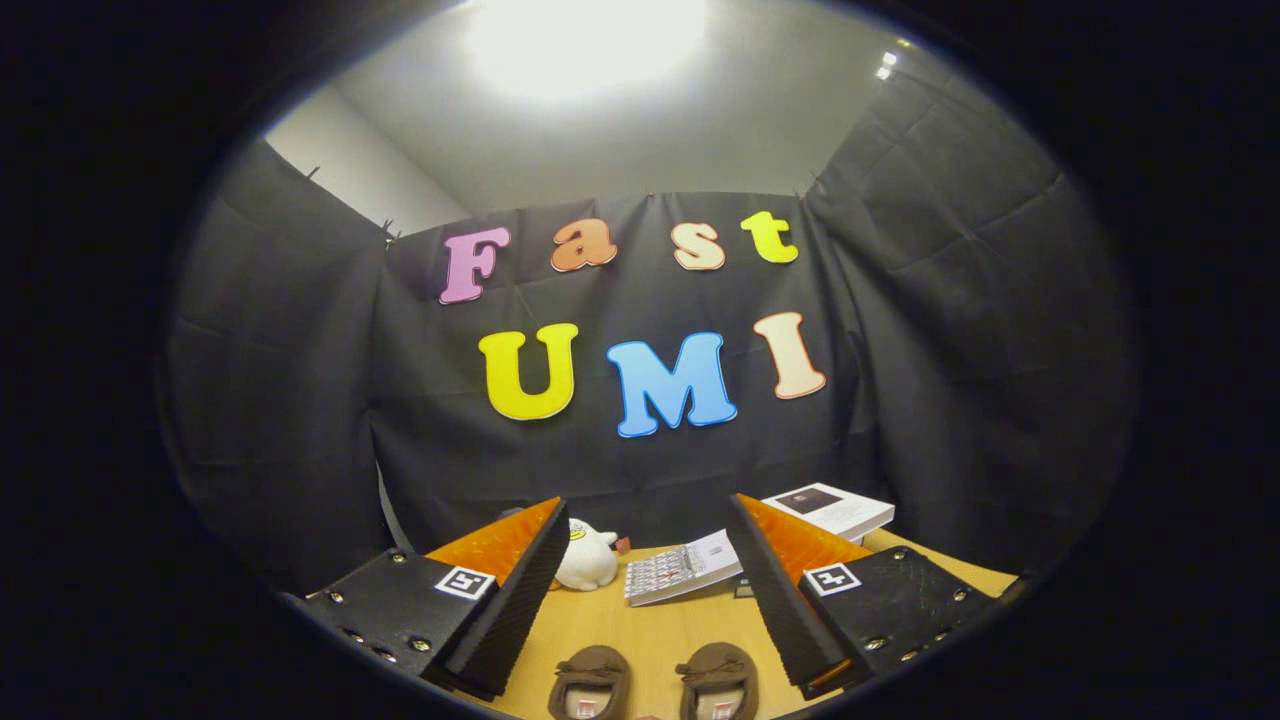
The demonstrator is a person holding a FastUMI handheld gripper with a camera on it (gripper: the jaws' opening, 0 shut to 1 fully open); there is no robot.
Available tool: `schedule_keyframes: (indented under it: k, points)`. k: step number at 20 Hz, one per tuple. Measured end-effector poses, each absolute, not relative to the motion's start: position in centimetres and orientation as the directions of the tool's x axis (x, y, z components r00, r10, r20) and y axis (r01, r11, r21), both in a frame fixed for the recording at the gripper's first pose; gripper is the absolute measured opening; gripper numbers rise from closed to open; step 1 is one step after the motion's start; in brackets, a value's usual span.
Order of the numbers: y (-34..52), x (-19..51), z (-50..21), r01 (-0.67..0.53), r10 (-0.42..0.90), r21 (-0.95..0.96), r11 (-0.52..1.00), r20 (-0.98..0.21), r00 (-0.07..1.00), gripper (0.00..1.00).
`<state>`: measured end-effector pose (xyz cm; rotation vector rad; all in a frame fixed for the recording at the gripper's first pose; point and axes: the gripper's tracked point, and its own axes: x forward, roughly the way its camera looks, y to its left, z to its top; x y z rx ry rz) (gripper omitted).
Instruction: Open the storage box then place both shoes into the box .Put the left shoe in first, then the right shoe, with the right side of both shoes facing outward in a uniform manner.
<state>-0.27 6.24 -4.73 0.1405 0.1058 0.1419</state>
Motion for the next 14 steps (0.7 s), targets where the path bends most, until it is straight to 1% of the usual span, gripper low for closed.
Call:
schedule_keyframes:
  k: [7,11,14]
  points:
    - [10.6,-1.8,-9.6,-0.162,0.237,0.338,0.927,-0.193,0.952,0.98]
    - [13.9,-2.5,-12.9,-0.153,0.311,0.484,0.862,-0.265,0.913,0.98]
    - [15.8,-2.9,-15.5,-0.125,0.356,0.572,0.811,-0.312,0.881,0.98]
